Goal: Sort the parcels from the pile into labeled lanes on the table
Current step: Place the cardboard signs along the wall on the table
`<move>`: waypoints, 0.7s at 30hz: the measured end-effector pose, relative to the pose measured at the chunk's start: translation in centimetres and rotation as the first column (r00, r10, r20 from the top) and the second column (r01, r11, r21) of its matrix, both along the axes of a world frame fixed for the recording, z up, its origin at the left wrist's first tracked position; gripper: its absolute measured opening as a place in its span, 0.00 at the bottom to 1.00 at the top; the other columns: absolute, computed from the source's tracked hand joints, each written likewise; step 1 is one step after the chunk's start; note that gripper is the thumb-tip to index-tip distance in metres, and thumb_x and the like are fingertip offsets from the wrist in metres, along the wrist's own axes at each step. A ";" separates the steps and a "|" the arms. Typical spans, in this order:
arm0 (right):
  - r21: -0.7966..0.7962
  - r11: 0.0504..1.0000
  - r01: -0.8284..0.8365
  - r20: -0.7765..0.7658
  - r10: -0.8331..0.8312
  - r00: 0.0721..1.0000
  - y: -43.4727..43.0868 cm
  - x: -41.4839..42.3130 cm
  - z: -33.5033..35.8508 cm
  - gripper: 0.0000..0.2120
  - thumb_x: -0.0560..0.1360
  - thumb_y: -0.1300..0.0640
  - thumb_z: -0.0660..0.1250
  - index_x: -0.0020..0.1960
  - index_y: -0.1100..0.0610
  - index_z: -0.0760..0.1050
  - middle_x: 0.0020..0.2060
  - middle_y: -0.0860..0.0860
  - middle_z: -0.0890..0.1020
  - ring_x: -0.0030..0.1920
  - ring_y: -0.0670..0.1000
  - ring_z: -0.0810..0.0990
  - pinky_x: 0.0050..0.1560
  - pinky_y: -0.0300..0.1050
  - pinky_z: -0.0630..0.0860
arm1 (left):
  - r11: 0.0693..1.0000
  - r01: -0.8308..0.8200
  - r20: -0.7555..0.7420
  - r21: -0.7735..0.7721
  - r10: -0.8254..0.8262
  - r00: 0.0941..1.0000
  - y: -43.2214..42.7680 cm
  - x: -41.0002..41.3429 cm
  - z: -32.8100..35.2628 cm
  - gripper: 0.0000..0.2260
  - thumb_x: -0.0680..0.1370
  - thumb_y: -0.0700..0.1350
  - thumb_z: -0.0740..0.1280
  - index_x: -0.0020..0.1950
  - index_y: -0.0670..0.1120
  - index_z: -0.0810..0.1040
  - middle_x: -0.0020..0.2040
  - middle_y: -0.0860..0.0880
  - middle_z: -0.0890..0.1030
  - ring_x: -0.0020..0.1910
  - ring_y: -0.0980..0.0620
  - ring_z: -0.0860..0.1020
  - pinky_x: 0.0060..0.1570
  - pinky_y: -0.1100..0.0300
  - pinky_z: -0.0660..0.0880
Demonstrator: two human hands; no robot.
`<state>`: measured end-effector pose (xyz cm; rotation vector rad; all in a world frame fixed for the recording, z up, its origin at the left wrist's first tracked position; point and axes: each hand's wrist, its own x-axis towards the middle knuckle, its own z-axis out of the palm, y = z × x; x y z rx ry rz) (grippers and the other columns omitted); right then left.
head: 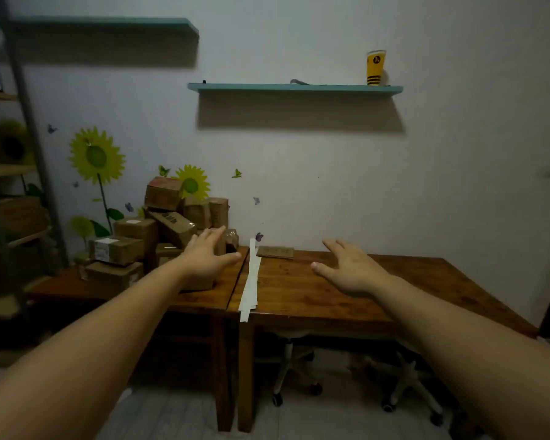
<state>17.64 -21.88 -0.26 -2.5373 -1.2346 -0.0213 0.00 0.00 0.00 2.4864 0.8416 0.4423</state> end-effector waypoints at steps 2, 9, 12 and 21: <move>-0.003 1.000 0.008 -0.006 -0.008 1.000 3.3 2.1 -0.4 0.36 0.77 0.34 0.54 0.78 0.48 0.48 0.78 0.52 0.53 0.77 0.56 0.53 0.75 0.57 0.56 | 1.000 0.014 0.023 0.000 -0.014 1.000 3.3 2.1 -0.5 0.34 0.78 0.57 0.62 0.78 0.53 0.48 0.78 0.46 0.46 0.77 0.43 0.42 0.74 0.44 0.46; -0.043 0.997 0.060 -0.029 -0.061 0.998 14.4 10.1 -1.0 0.36 0.77 0.34 0.55 0.78 0.47 0.48 0.78 0.52 0.54 0.77 0.55 0.54 0.73 0.56 0.58 | 0.997 0.059 -0.015 -0.042 -0.060 0.998 15.0 11.1 -1.1 0.34 0.77 0.58 0.62 0.78 0.54 0.48 0.78 0.46 0.47 0.77 0.44 0.43 0.74 0.45 0.47; -0.045 0.996 0.072 -0.036 -0.074 0.997 17.7 13.4 -1.1 0.35 0.77 0.35 0.55 0.78 0.48 0.48 0.78 0.52 0.55 0.76 0.55 0.55 0.73 0.55 0.59 | 0.995 0.076 -0.017 -0.070 -0.077 0.997 18.4 14.7 -1.3 0.34 0.77 0.57 0.63 0.78 0.54 0.48 0.78 0.46 0.47 0.77 0.43 0.44 0.74 0.45 0.48; -0.076 0.996 0.056 -0.099 -0.063 0.993 26.8 27.1 -5.2 0.37 0.77 0.34 0.56 0.79 0.48 0.49 0.78 0.52 0.55 0.76 0.55 0.56 0.73 0.55 0.59 | 0.992 0.086 -0.074 -0.093 -0.093 0.993 27.6 28.8 -5.4 0.34 0.77 0.58 0.63 0.78 0.54 0.49 0.78 0.46 0.48 0.77 0.44 0.46 0.74 0.44 0.50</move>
